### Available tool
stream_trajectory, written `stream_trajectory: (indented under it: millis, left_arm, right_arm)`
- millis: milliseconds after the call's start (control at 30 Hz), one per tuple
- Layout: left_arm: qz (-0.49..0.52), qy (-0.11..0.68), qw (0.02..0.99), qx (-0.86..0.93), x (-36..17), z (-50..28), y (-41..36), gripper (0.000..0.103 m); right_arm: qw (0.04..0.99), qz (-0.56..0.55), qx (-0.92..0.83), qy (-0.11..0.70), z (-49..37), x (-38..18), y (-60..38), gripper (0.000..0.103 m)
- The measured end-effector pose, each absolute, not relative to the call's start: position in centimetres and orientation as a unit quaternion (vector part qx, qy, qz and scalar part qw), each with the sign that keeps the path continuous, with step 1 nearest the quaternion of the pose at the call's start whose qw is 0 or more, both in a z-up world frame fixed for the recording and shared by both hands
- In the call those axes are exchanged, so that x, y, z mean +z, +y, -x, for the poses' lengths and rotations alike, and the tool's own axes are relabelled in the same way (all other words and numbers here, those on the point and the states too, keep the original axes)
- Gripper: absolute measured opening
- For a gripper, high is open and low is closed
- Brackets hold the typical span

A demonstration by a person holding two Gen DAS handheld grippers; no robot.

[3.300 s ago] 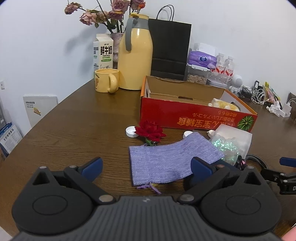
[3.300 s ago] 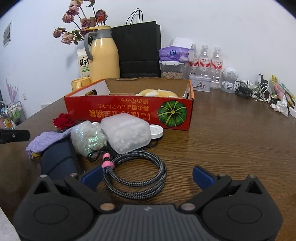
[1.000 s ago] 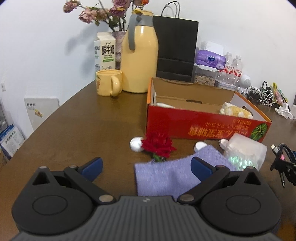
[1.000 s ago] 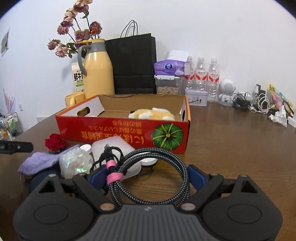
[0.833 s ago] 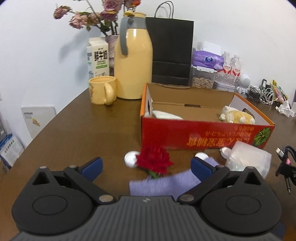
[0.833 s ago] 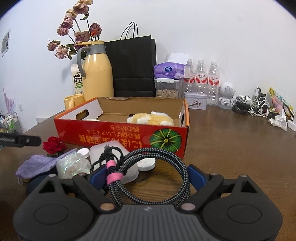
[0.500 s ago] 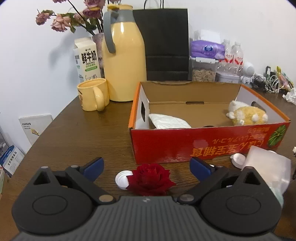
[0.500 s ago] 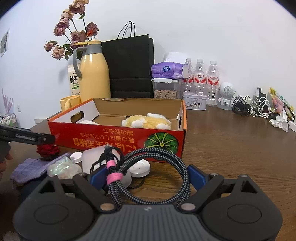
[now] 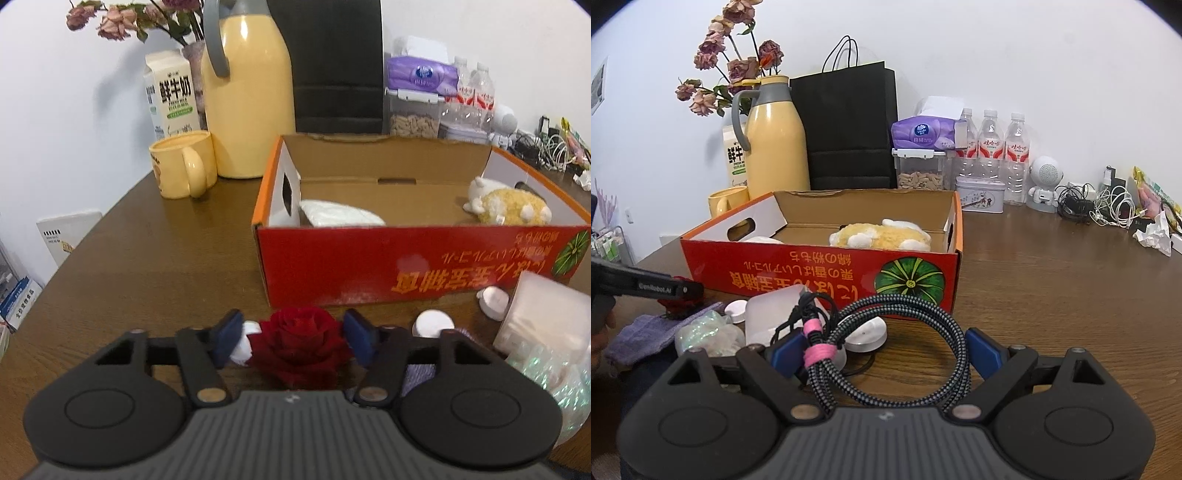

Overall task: Organize objects
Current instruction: 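Grasp the red rose with the left tool while the right tool grasps the braided cable, then carry rose and cable into the box and open both tools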

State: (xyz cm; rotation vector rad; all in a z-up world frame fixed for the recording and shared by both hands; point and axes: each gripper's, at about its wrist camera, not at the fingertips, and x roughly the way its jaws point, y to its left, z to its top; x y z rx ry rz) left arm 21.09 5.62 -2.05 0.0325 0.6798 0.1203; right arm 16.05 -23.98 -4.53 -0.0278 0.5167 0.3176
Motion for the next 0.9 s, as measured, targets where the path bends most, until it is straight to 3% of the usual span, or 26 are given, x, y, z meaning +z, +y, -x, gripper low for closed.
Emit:
stream_trajectory:
  millis: [100,233,333,900]
  left_arm:
    - [-0.009,0.336,0.940,0.056,-2.4,-20.8,5.8,0.054]
    - [-0.003,0.328,0.943,0.054,-2.2,-20.2,6.0,0.041]
    - [0.000,0.322,0.946,0.051,-2.0,-19.8,6.1,0.039]
    - [0.028,0.264,0.963,0.039,1.2,-17.5,6.2,0.038]
  right_arm:
    - [0.954,0.013,0.159,0.254,-16.1,-4.6,-24.0,0.090]
    - [0.954,0.013,0.161,0.254,-16.0,-4.6,-24.0,0.090]
    - [0.954,0.013,0.161,0.253,-16.0,-4.5,-24.0,0.090]
    - [0.957,0.021,0.162,0.240,-15.7,-3.4,-24.0,0.090]
